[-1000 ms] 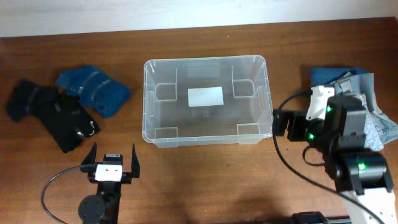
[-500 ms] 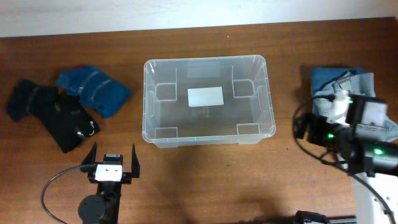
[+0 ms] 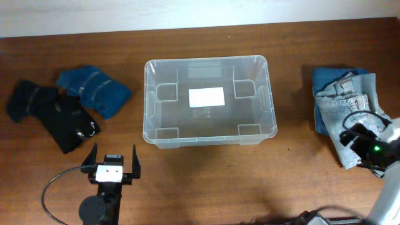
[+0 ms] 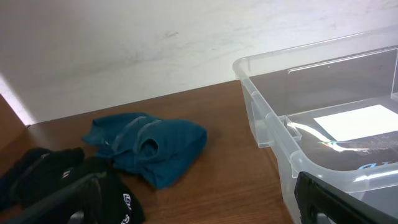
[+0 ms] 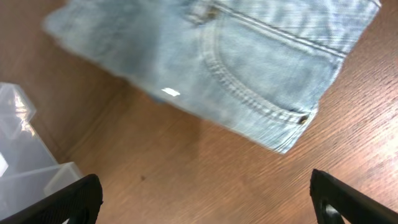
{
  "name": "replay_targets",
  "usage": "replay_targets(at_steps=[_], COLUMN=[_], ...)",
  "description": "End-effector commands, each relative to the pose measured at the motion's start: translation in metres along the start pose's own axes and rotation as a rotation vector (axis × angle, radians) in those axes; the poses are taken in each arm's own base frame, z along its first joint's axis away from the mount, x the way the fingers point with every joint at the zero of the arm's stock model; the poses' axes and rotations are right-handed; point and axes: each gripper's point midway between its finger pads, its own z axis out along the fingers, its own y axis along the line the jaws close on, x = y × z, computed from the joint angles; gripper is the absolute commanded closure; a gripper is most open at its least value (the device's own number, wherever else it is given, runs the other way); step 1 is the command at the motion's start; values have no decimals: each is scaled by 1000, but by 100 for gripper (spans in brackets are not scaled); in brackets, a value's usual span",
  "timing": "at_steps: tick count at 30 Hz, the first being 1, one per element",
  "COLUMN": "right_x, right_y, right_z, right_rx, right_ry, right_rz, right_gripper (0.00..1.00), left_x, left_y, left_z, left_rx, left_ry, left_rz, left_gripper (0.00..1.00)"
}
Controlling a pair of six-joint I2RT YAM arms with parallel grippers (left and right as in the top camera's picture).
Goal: Pack container
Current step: 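Reach the right gripper to the light-blue jeans and grasp them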
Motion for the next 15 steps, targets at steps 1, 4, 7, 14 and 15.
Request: replay_targets(at_steps=[1, 4, 7, 14, 15], right_x=[-7, -18, -24, -29, -31], right_y=[-6, -15, -21, -29, -30], right_z=[11, 23, 37, 54, 54], right_rx=[-136, -191, -204, -201, -199], right_ry=[3, -13, -10, -9, -17], right_rz=[22, 43, 50, -7, -23], right_gripper=[1, 0, 0, 5, 5], left_x=[2, 2, 2, 2, 2], left_y=[3, 3, 3, 3, 3], left_z=[0, 0, 0, 0, 0], left_rx=[-18, -18, -18, -18, -18], left_ry=[3, 3, 3, 3, 3], left_rz=[-9, -9, -9, -9, -9], left_gripper=[1, 1, 1, 1, 1])
